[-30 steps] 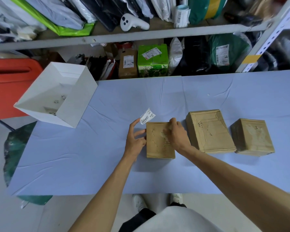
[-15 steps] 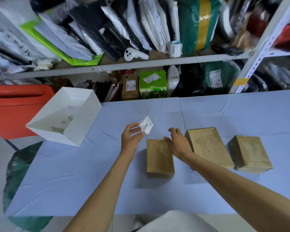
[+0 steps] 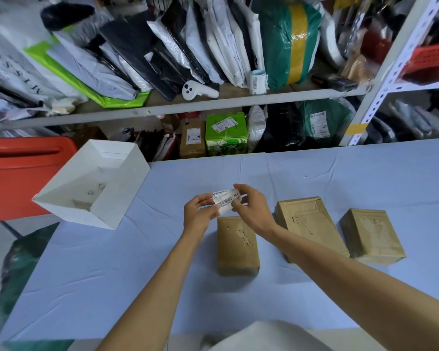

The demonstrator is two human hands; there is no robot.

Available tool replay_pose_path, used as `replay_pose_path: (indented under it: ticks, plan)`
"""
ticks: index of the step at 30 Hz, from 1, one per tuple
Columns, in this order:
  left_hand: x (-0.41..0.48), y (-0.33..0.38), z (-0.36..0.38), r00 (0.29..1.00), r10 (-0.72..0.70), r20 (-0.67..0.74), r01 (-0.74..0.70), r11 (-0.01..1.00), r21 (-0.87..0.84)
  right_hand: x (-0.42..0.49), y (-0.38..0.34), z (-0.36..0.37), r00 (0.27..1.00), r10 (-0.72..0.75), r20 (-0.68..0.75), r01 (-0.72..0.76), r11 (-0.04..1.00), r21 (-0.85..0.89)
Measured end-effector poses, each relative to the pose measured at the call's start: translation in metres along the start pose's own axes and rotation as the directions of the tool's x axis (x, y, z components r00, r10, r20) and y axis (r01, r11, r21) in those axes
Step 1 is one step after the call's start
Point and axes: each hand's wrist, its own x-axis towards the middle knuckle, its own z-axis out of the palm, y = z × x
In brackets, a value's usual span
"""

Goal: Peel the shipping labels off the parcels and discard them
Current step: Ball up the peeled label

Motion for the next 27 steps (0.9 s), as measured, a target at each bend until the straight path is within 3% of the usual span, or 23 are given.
replay_pose_path:
  ticks: [3,8,13,17,24,27]
  plan:
    - [0.0,0.0,0.0,0.998,-0.007,0.065,0.011,0.998,-0.057,0.008,0.006,-0.004,0.999,0.003,-0.041,-0.008,0.99,-0.142]
    - [0.0,-0.001,0.001,0.992,-0.005,0.125,0.02,0.993,-0.116,0.01,0.012,-0.013,1.0,0.029,-0.01,-0.03,0.995,-0.098]
    - [-0.002,-0.001,0.004,0.995,0.035,0.095,-0.035,0.999,-0.006,0.008,0.012,-0.006,0.998,-0.013,-0.065,0.002,0.987,-0.163]
    - [-0.002,-0.005,0.004,0.998,0.005,0.062,-0.007,0.999,0.034,0.008,0.006,-0.006,1.0,0.006,0.002,-0.005,0.986,-0.168]
    - [-0.012,0.003,0.019,0.997,0.021,0.079,-0.029,0.994,0.103,0.004,0.0,0.003,0.996,0.04,-0.075,-0.048,0.993,-0.103]
    - [-0.011,0.005,0.019,0.993,0.006,0.115,-0.012,0.999,0.052,0.002,-0.004,-0.001,0.997,0.06,-0.047,-0.06,0.998,-0.016]
